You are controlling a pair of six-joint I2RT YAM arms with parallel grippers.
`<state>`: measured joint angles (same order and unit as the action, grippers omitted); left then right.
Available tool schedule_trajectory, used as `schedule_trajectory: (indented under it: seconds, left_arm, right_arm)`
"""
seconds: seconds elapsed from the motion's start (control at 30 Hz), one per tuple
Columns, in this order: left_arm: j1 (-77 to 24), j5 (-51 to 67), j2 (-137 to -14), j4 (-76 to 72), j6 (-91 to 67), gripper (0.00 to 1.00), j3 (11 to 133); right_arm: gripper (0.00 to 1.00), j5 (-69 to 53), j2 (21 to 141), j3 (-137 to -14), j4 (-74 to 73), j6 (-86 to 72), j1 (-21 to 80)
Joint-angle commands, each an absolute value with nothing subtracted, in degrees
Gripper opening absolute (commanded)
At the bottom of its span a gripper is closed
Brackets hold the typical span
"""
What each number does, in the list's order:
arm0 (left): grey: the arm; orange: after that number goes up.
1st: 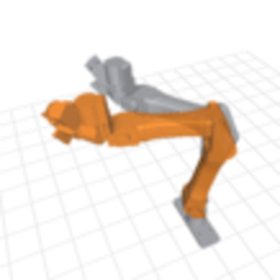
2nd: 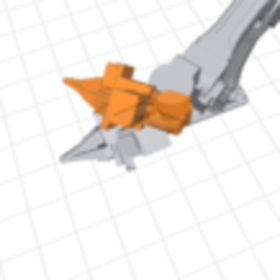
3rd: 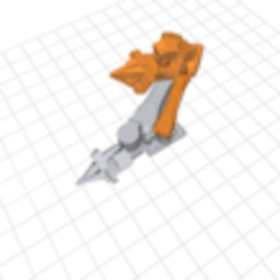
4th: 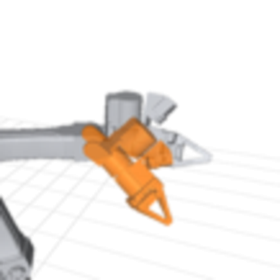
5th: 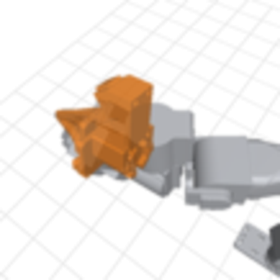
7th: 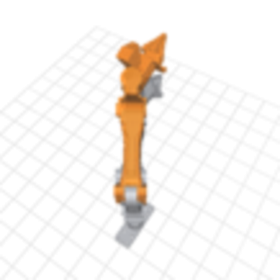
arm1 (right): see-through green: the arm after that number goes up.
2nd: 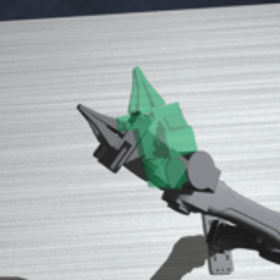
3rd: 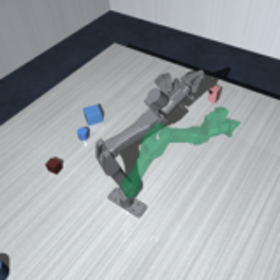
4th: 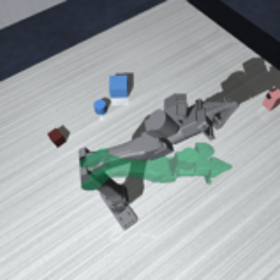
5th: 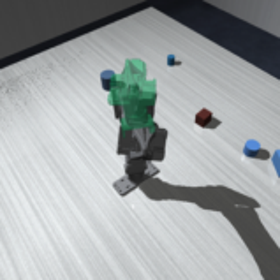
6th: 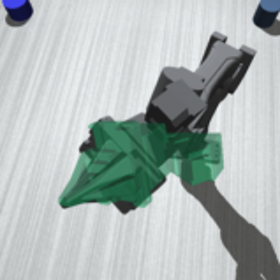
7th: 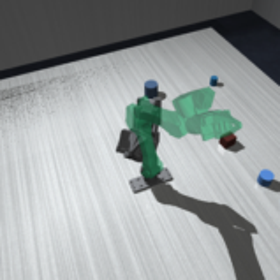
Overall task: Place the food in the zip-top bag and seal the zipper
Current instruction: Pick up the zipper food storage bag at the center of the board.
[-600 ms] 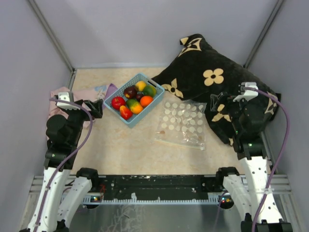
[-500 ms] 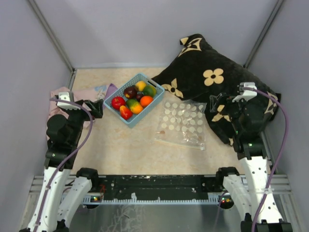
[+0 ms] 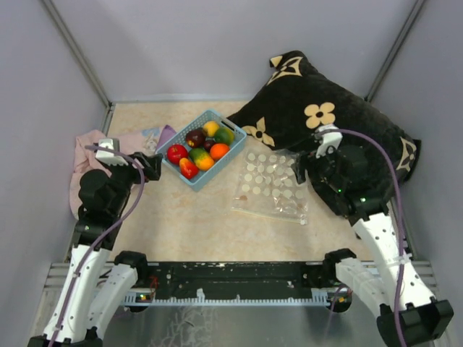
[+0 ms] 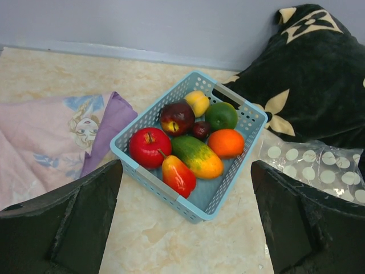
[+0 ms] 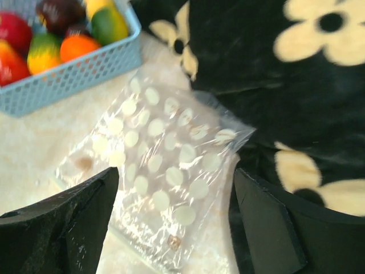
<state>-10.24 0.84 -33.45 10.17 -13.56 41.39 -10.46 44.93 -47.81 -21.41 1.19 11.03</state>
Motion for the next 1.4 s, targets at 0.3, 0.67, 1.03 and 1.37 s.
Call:
schedule_trajectory:
  seconds: [0.3, 0.67, 1.03, 1.37]
  left_arm:
    - [-10.46, 5.94, -35.22, 6.72, -12.97, 1.0, 39.18]
    - [-10.46, 5.22, -36.74, 6.85, -10.54, 1.0, 39.15]
    - [-10.42, 5.42, -36.13, 7.7, -10.66, 1.0, 39.59]
    - [-10.46, 6.24, -34.4, 8.27, -12.86, 1.0, 38.09]
  right_arm:
    - [0.78, 11.91, 57.73, -50.85, -34.61, 14.23, 40.28]
    - [0.76, 13.71, 68.51, -51.74, -38.64, 17.21, 49.42]
    - [0.76, 14.03, 74.16, -49.72, -36.33, 17.71, 52.61]
    - [0.75, 12.04, 77.84, -49.47, -34.86, 17.93, 54.45]
